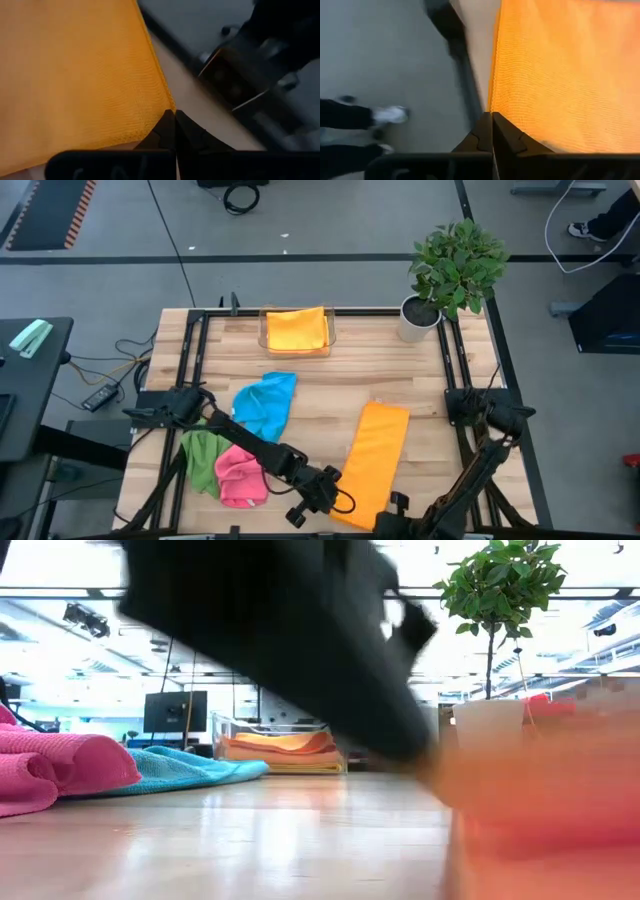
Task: Fold microfiber towels
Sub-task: Fold the orange microfiber towel
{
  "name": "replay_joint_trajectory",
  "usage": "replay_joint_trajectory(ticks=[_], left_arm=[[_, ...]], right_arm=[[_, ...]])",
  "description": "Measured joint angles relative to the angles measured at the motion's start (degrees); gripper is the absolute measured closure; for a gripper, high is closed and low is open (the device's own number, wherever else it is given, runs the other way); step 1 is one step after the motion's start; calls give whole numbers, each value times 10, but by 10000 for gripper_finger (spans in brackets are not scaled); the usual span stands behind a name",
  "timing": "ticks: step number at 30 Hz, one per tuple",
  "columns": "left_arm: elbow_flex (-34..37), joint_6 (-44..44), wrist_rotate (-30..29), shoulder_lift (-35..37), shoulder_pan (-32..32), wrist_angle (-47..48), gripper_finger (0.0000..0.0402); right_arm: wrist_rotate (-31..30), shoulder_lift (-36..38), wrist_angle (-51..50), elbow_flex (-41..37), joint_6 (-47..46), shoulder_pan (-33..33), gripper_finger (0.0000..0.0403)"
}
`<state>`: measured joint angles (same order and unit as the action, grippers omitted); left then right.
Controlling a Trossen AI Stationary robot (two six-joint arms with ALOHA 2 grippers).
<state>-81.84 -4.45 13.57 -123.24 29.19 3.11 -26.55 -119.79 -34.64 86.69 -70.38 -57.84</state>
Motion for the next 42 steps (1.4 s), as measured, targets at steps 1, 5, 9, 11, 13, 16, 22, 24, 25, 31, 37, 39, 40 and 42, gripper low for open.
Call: replay_joint_trajectory(ticks=[1, 5, 9, 11, 13, 16, 22, 24, 25, 31, 37, 39, 40, 42], left_arm=[[0, 9, 1, 10, 0, 0, 400], [0, 51, 0, 50, -3, 0, 400], [0, 112, -1, 96, -16, -2, 400], [-1, 130, -3, 110, -24, -2, 401], [-1, 125, -5, 115, -25, -5, 401], [-1, 117, -8, 109, -21, -5, 401], [-1, 131, -17, 64, -2, -28, 401], [-1, 144, -18, 49, 4, -46, 401], [-2, 147, -19, 41, 7, -54, 401], [-2, 195, -19, 4, 14, -117, 400], [-2, 219, -18, -6, 13, -150, 387], [-2, 223, -19, -6, 10, -153, 367], [-2, 223, -19, -6, 8, -153, 355], [-2, 239, -17, -6, 2, -153, 330]], right_arm=[[0, 12, 0, 0, -4, 0, 399], [0, 62, -3, 0, -13, 2, 400], [-6, 113, -23, 0, -40, 6, 400], [-6, 135, -48, 0, -61, 11, 400], [-6, 151, -66, 1, -65, 14, 400], [-6, 148, -69, 1, -60, 19, 400], [11, 110, -63, 1, -66, 24, 400], [21, 98, -58, 1, -70, 28, 400], [27, 93, -55, 1, -74, 30, 400], [53, 73, -40, 1, -94, 25, 400], [70, 73, -32, 1, -130, 11, 399], [83, 73, -24, 1, -140, 4, 399], [88, 73, -25, 1, -145, 2, 398], [91, 73, -20, 1, -151, -3, 398]])
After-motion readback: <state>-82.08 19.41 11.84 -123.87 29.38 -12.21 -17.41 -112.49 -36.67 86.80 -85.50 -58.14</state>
